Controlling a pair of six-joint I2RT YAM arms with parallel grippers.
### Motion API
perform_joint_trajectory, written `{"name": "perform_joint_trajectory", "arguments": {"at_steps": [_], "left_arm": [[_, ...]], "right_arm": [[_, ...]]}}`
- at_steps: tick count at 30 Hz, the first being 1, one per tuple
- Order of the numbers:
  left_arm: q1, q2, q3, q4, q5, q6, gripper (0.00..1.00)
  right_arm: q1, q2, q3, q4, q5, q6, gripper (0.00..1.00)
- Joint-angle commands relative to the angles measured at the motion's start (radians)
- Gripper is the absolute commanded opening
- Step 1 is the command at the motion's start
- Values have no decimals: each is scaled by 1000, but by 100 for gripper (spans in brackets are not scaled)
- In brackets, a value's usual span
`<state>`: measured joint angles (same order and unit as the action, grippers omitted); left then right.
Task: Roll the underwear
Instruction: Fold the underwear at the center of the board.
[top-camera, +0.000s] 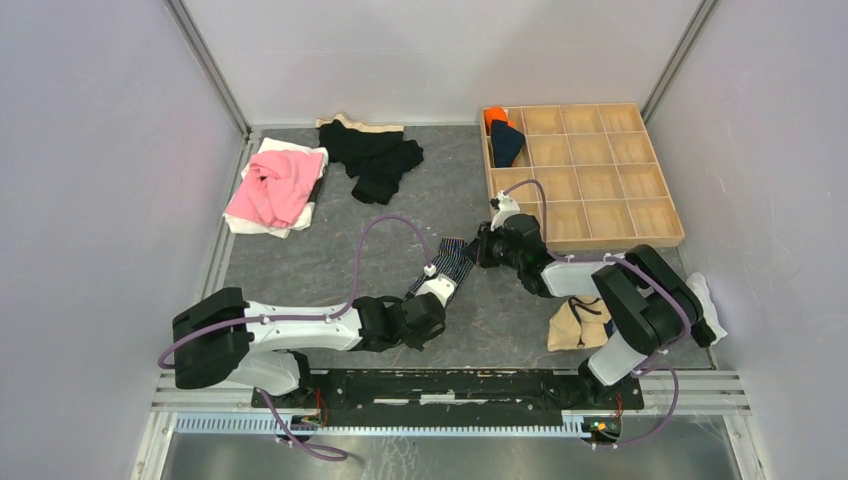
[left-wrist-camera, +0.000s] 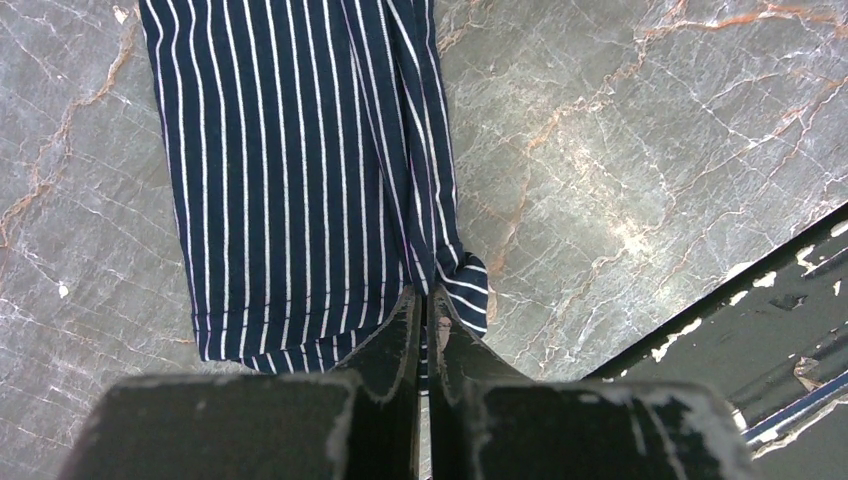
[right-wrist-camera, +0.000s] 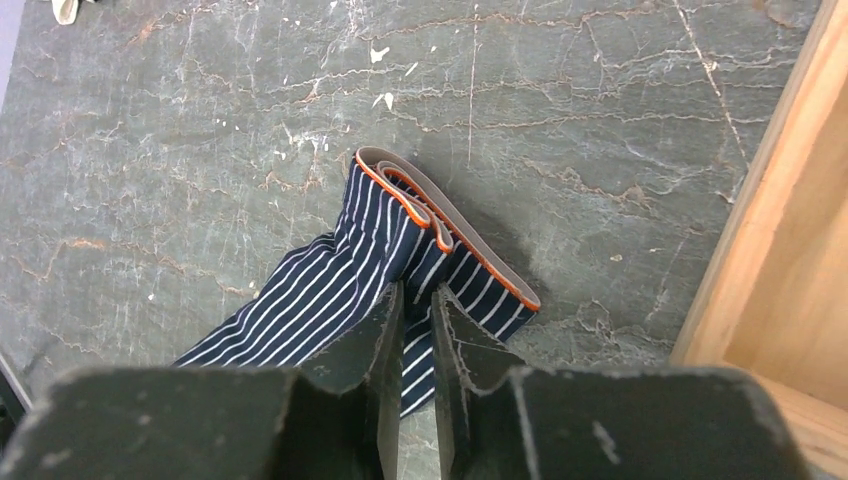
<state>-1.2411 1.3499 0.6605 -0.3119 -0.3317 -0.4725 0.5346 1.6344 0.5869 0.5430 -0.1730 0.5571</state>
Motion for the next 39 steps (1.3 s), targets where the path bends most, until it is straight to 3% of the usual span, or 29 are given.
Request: {"name": "perform_joint_trajectory", "arguments": {"at_steps": [1,8,11,16,26,30,33,39], "left_arm": [[-6,3,-8,21,-10,11,8],[-6,-7,-3,9,-21,0,24],[-7,-14,2,0,-26,-4,38],[-6,-51,39,-43,-24,-11,52],[-6,-209,85,-37,0,-22,70],[-4,-256,-7,119,-66,-72,72],[23,-262,-107,262,-109,-113,59],[109,-162,-179,380,-115,-148,43]], "right_arm": [[-2,-69,-10,-16,46,-50,23],[-1,-161,-22,-94,95,-95,32],[1,-206,-24,-138,131,-118,37],[0,-251,14,-206,123,-162,45],[9,-170,218,-366,21,-267,58],[16,-88,328,-444,-26,-353,60],[24,-23,417,-504,-42,-408,71],[46,104,548,-587,-51,-471,68]]}}
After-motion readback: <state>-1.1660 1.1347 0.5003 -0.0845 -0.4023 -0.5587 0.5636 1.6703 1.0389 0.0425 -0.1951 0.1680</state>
